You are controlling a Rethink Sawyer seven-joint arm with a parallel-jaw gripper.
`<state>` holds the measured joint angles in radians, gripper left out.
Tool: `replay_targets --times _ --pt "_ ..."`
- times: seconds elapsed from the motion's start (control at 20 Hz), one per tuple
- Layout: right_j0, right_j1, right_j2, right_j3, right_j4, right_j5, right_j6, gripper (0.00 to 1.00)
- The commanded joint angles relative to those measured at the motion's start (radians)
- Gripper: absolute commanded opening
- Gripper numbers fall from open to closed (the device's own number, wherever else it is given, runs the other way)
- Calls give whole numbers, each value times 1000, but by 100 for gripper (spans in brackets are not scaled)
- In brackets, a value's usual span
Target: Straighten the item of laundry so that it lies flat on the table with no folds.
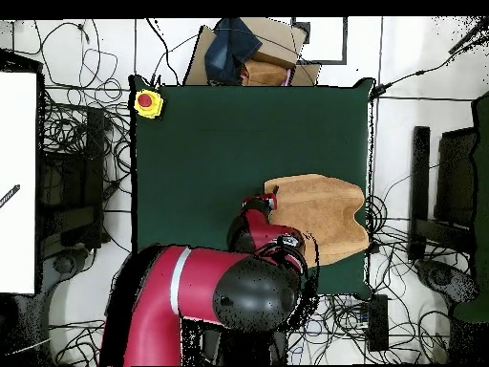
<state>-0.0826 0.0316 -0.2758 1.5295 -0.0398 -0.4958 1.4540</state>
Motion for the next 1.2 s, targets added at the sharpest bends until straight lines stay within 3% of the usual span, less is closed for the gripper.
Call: replay_targets --times 0.05,1.2 --pt "-22 49 75 -160 11 60 124 100" --pt "-13 88 75 -188 24 42 125 100"
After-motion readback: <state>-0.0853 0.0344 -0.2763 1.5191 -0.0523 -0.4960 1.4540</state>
